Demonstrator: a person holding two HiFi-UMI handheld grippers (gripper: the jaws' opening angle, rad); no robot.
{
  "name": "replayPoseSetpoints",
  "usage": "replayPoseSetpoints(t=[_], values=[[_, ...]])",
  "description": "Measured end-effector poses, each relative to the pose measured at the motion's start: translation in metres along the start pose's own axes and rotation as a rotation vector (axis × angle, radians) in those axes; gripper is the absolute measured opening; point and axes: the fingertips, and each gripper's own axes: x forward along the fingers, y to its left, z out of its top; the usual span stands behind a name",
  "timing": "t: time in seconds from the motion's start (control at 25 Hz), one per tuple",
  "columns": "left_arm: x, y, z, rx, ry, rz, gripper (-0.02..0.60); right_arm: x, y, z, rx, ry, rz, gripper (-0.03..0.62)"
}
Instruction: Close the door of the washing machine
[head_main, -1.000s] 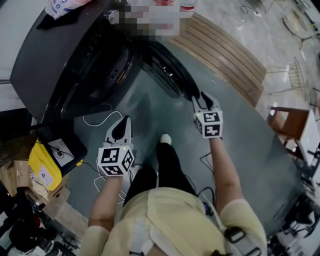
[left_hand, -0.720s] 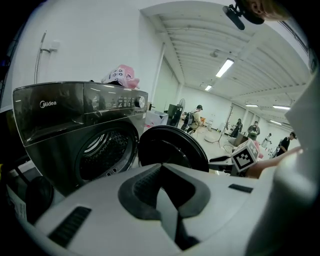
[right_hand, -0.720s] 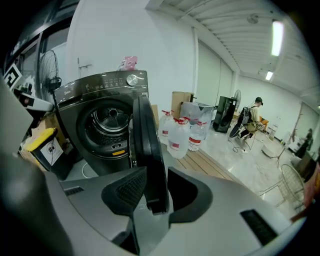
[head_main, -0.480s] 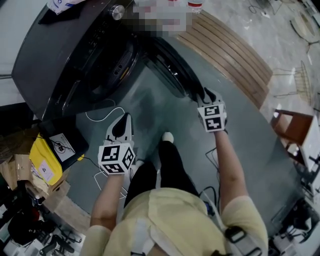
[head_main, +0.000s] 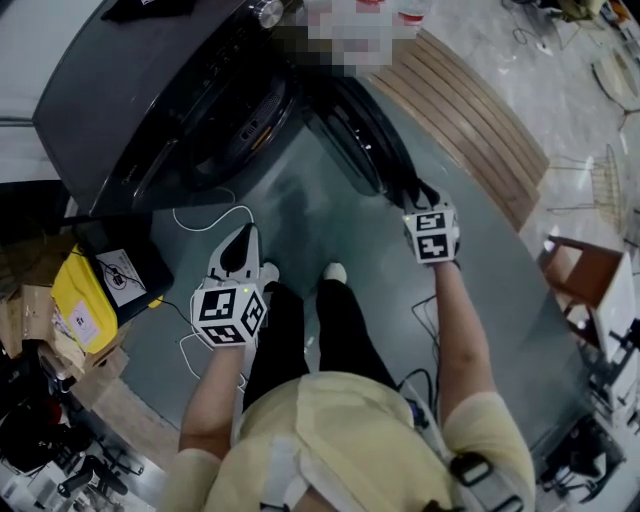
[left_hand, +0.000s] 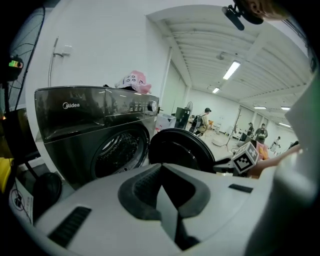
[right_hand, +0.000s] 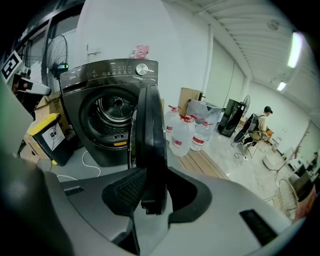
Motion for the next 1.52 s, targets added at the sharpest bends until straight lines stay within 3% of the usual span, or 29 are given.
replayPoseSetpoints(t=[0.52,1.32,1.52], values=[[-0.028,0.036,-0.009,-0.027,-0.021,0.010,0.003,-0.001,0.044,-0.006,0.048,0.036,0.004,0.109],[-0.076,0.108,-0.043,-0.128,-0.033,0.070,0.003,0.002,0.176,0.011,0.038,0.112,0.048,0.087],[-0.091,0.125,-0.053,-0.166,-0.039,0.106,0.003,0.005,0.205,0.019,0.091,0.120,0.067,0.089]])
